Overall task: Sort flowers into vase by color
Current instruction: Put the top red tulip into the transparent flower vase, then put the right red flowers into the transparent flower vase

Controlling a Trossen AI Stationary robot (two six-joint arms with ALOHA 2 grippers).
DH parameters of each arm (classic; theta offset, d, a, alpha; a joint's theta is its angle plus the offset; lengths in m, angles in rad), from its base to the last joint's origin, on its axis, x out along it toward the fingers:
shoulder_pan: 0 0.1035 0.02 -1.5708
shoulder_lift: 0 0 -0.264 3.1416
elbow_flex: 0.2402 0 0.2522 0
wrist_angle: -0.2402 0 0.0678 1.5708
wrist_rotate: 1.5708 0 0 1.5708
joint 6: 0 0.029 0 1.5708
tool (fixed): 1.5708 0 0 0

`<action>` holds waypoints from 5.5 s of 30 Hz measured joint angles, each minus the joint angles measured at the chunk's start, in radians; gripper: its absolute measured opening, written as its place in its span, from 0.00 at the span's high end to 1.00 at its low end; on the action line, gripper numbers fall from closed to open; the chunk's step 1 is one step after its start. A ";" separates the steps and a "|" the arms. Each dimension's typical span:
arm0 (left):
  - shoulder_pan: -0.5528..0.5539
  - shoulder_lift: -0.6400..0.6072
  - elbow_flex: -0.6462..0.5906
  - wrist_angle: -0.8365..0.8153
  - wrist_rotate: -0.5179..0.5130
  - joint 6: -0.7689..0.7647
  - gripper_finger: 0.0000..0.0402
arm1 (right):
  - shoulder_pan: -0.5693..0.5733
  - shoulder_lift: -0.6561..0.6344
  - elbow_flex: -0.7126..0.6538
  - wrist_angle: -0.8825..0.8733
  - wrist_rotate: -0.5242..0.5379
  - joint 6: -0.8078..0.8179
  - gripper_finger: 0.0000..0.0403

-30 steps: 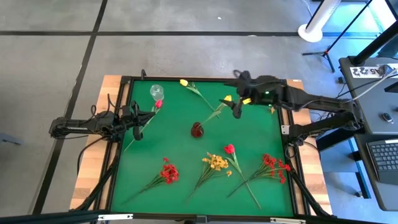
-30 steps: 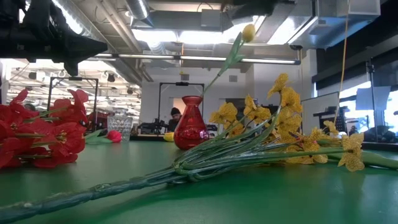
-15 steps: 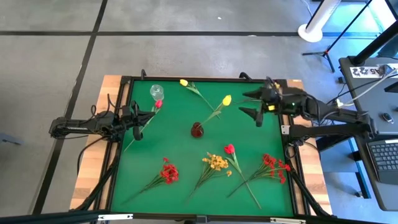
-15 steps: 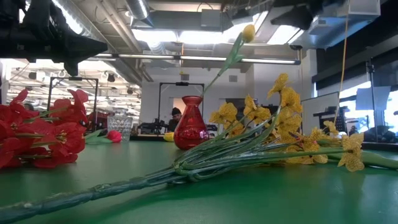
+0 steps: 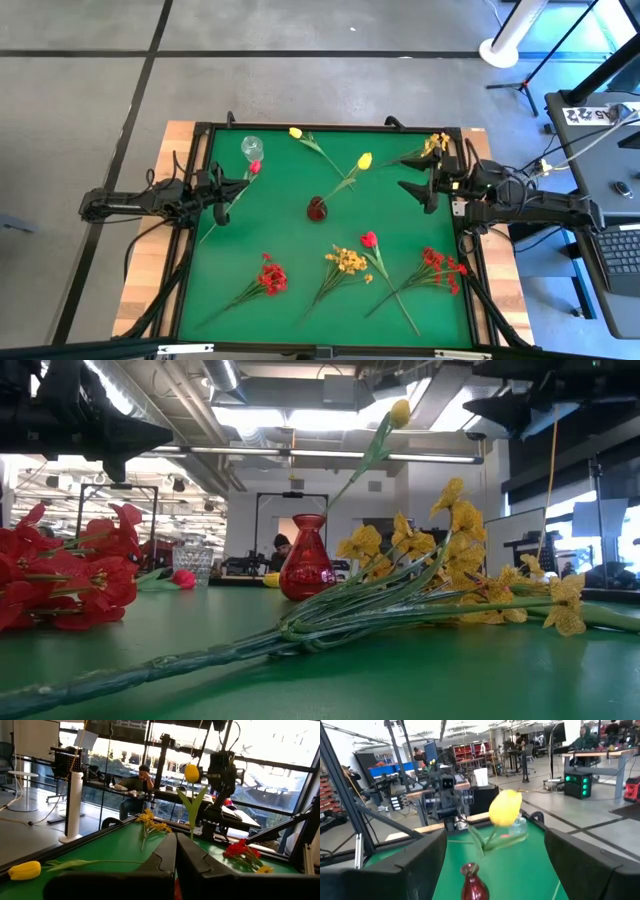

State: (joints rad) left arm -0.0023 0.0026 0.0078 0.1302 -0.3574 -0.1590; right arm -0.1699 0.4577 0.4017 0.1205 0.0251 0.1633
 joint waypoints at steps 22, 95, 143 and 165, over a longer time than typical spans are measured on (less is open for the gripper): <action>0.000 0.184 0.303 -0.375 -0.279 -0.123 0.98 | -0.001 -0.004 -0.103 0.132 -0.010 -0.108 0.18; 0.150 1.086 1.131 -0.972 -0.446 -0.526 1.00 | 0.000 -0.004 -0.102 0.032 -0.004 -0.028 0.18; 0.730 1.045 0.555 0.218 -0.150 0.151 0.97 | -0.001 -0.004 -0.102 -0.018 -0.036 -0.039 0.18; 0.563 1.034 0.692 -0.243 -0.454 0.182 0.45 | -0.001 -0.004 -0.102 -0.018 -0.009 -0.037 0.18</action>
State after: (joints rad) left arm 0.5611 1.0365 0.6994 -0.1128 -0.8109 0.0229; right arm -0.1707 0.4541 0.3000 0.1026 0.0160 0.1261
